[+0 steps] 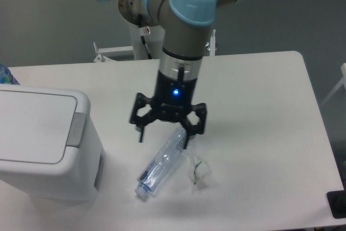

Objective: Open the trash can
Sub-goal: 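Move the open gripper over the table toward the white trash can, then lower the gripper fingers onto the trash can lid edge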

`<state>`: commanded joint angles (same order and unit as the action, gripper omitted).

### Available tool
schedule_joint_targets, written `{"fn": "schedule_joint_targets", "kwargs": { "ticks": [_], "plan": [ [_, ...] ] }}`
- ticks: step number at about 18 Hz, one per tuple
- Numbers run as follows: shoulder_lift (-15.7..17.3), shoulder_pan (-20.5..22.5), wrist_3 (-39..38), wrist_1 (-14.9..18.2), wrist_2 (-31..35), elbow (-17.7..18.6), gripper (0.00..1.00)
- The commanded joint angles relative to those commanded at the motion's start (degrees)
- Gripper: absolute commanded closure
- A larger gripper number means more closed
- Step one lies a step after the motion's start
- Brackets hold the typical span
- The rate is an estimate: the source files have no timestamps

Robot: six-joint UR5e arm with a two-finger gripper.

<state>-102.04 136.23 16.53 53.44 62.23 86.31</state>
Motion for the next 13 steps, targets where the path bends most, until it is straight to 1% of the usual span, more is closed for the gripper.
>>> {"fn": "schedule_joint_targets", "kwargs": {
  "ticks": [4, 7, 13],
  "plan": [
    [0.4, -1.6, -3.4, 0.0, -0.2, -1.7, 0.00],
    [0.3, -3.2, -3.6, 0.0, -0.1, -1.5, 0.00],
    [0.1, -4.1, -3.7, 0.0, -0.1, -1.0, 0.00]
  ]
}}
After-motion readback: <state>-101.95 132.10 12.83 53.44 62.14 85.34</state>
